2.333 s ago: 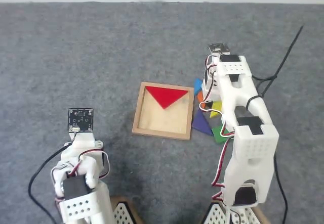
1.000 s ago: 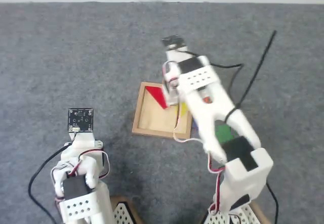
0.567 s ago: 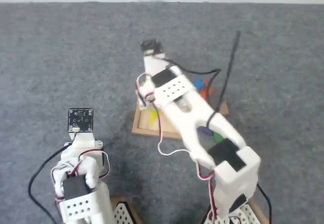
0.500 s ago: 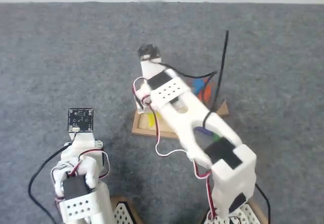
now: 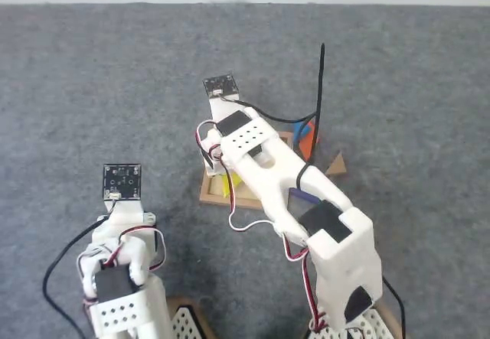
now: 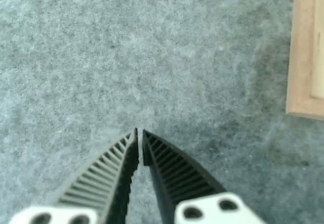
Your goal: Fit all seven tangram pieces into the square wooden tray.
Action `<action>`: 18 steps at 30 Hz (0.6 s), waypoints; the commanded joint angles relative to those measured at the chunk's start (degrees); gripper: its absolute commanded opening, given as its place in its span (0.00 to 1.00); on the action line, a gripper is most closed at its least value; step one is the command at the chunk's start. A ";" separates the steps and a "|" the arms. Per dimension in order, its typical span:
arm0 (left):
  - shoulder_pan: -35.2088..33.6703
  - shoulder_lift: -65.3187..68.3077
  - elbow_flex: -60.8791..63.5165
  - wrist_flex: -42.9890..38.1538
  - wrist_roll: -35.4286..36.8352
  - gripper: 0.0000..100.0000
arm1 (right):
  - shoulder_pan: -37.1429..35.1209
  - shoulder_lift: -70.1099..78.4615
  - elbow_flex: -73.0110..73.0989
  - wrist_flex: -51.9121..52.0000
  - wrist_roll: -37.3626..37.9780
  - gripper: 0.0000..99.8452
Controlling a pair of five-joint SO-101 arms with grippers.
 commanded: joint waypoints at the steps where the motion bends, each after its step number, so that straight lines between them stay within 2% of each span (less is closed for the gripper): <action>1: -0.18 -1.05 -0.48 0.26 -0.53 0.02 | -0.31 -0.92 -3.34 -2.07 -0.62 0.22; 5: -0.18 -1.05 -0.48 0.26 -0.53 0.02 | -0.31 -0.84 -3.34 -3.56 -4.04 0.22; 12: -0.18 -1.05 -0.48 0.26 -0.53 0.02 | -0.31 -0.84 -3.34 -4.35 -4.31 0.22; 18: -0.18 -1.05 -0.48 0.26 -0.53 0.02 | -0.31 -0.84 -3.34 -4.35 -4.22 0.38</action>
